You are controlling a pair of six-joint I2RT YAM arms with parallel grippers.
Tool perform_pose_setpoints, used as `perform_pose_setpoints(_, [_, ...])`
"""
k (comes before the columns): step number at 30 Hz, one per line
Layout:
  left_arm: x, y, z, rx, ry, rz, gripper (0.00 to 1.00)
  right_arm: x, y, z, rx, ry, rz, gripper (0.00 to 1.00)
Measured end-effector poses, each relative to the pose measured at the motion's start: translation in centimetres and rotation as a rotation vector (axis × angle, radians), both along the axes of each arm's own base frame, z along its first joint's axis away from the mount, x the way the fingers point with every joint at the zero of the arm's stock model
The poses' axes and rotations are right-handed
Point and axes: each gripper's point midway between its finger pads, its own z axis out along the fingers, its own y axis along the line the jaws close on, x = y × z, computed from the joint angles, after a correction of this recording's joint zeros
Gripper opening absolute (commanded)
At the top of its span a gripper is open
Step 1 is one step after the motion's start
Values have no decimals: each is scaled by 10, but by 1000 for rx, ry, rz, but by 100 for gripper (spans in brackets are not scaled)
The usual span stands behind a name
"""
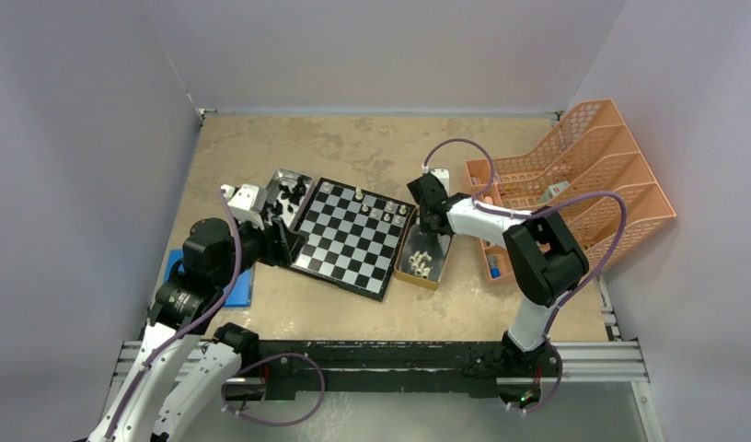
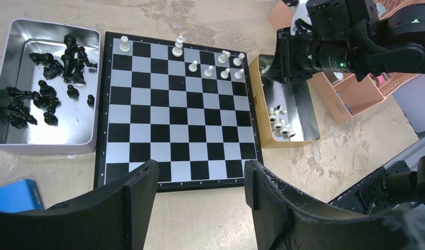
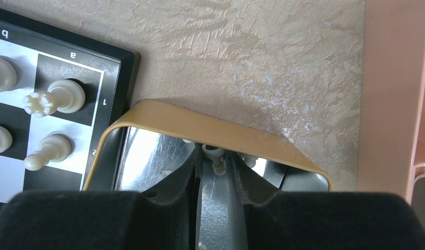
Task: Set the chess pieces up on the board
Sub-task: Pick up the chess piece from the storage box.
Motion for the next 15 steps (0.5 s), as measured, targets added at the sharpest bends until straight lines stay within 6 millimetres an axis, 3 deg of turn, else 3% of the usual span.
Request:
perform_pose_setpoints(2, [-1, 0, 1, -2, -6, -1, 61, 0, 0, 0, 1, -2, 0, 30])
perform_pose_setpoints(7, [-2, 0, 2, -5, -9, -3, 61, 1, 0, 1, -3, -7, -2, 32])
perform_pose_setpoints(15, [-2, 0, 2, -5, -9, -4, 61, 2, -1, 1, -9, -12, -1, 17])
